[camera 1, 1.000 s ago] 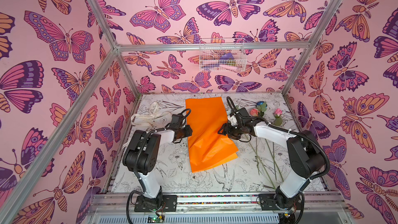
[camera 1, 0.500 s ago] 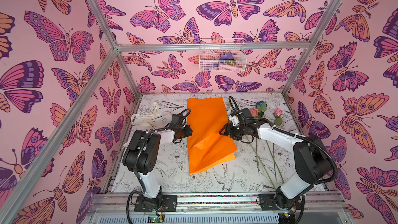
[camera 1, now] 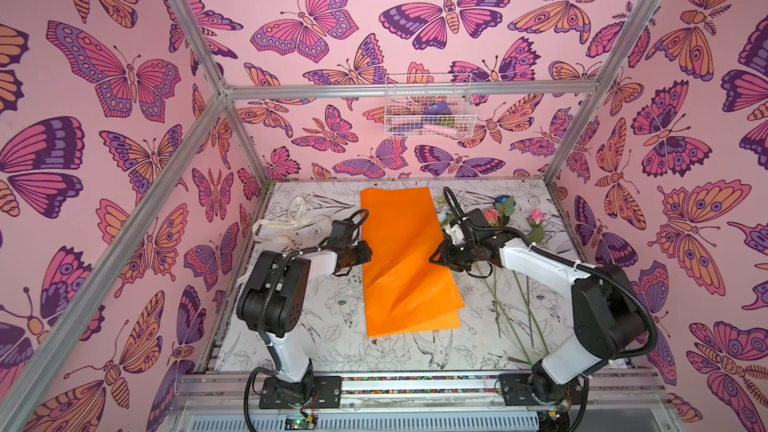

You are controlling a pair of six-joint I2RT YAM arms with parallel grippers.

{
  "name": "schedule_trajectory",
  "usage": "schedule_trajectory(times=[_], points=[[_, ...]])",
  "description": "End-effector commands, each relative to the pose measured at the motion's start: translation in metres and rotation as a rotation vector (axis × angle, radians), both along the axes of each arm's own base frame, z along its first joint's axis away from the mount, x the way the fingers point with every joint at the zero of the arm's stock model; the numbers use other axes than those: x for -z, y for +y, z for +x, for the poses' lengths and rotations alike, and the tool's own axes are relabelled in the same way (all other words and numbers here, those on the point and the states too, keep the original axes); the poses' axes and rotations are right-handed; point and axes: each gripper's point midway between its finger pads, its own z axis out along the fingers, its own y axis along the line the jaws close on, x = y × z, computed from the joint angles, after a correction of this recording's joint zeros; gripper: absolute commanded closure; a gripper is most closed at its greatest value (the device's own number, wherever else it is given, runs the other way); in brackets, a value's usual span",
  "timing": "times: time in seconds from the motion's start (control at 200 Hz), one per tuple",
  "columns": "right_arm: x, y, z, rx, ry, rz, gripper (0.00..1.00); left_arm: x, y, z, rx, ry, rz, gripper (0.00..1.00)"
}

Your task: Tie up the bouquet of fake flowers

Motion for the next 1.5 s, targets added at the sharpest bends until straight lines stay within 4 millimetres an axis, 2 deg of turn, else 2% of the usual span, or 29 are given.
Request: schedule_trajectory(times=[0.0,0.105,0.205,0.345,0.426,0.511,0.551,0.581,0.636,0.761,0.906,1.046,1.116,1.136,1.282,1.392,1.497], points=[[-0.004,0.003,-0.001,0.008,0.006,0.023,0.79,0.005,0.003,-0.013,0.006,0.048,0.013,0.52],[-0.005,0.006,0.001,0.012,0.012,0.038,0.88,-0.016,0.000,-0.014,0.029,-0.003,-0.002,0.45],[-0.011,0.008,0.003,0.017,0.004,0.053,0.93,-0.039,-0.002,-0.019,0.071,-0.074,0.000,0.38],[-0.022,0.011,0.009,0.040,-0.009,0.074,0.96,-0.079,-0.019,-0.039,0.207,-0.243,0.059,0.26],[-0.028,0.014,0.014,0.047,-0.014,0.085,0.97,-0.109,-0.040,-0.061,0.334,-0.426,0.100,0.20],[-0.032,0.017,0.021,0.051,-0.012,0.090,0.97,-0.144,-0.070,-0.094,0.509,-0.638,0.122,0.10],[-0.033,0.020,0.023,0.049,-0.010,0.096,0.98,-0.154,-0.082,-0.111,0.591,-0.707,0.136,0.07],[-0.034,0.021,0.025,0.050,-0.005,0.097,0.99,-0.158,-0.090,-0.122,0.649,-0.749,0.149,0.00],[-0.035,0.026,0.029,0.049,0.001,0.110,0.99,-0.164,-0.104,-0.142,0.741,-0.815,0.165,0.01],[-0.038,0.034,0.037,0.050,0.013,0.141,1.00,-0.167,-0.126,-0.174,0.865,-0.910,0.243,0.01],[-0.042,0.038,0.043,0.064,0.010,0.167,1.00,-0.154,-0.143,-0.184,0.921,-0.907,0.388,0.01],[-0.047,0.040,0.045,0.073,0.005,0.185,1.00,-0.130,-0.153,-0.178,0.946,-0.886,0.588,0.01],[-0.050,0.039,0.045,0.078,0.000,0.185,1.00,-0.127,-0.156,-0.174,0.942,-0.891,0.672,0.01],[-0.051,0.039,0.045,0.079,-0.003,0.185,1.00,-0.115,-0.157,-0.172,0.955,-0.868,0.706,0.01],[-0.054,0.037,0.044,0.083,-0.015,0.184,1.00,-0.114,-0.159,-0.158,0.890,-0.863,0.774,0.00],[-0.054,0.037,0.041,0.083,-0.016,0.188,1.00,-0.115,-0.158,-0.143,0.808,-0.866,0.829,0.19],[-0.054,0.036,0.038,0.079,-0.017,0.190,1.00,-0.113,-0.158,-0.133,0.750,-0.852,0.869,0.47]])
